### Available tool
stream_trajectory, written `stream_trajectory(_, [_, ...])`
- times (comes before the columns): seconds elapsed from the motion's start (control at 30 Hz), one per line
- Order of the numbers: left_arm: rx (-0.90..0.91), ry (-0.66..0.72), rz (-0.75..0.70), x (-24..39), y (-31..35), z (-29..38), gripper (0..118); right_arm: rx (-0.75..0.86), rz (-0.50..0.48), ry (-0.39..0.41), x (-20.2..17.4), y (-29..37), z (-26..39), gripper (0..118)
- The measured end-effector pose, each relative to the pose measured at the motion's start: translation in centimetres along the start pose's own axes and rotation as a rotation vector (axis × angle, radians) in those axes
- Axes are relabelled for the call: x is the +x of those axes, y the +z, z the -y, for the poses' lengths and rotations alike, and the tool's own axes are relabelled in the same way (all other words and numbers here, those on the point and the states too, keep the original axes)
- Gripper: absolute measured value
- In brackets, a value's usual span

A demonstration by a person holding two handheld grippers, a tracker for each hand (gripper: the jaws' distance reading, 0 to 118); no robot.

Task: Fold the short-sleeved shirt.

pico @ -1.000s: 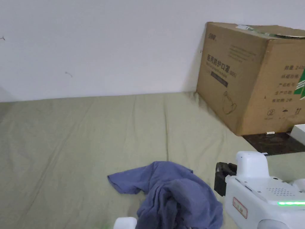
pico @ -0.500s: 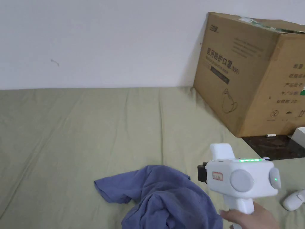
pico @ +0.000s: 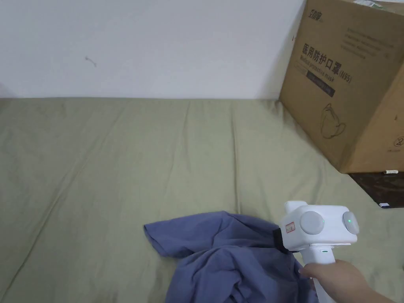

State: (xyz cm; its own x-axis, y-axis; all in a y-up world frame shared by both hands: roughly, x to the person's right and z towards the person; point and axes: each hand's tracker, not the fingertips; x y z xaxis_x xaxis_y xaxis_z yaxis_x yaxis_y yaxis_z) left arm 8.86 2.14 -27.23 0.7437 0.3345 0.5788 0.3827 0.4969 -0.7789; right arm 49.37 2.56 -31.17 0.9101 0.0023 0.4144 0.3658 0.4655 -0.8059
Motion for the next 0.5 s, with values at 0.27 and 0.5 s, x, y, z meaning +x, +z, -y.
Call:
stream_trajectory(0.27, [0.213,-0.075,-0.201,-4.1,8.1,-2.7,10,0.247,-0.18,-0.047,-0.5,13.5,-0.6,2])
stream_trajectory(0.5, [0.421,-0.075,-0.339,-9.8,20.0,-9.7,10,0.424,-0.316,-0.071,-2.5,25.0,-2.6,2])
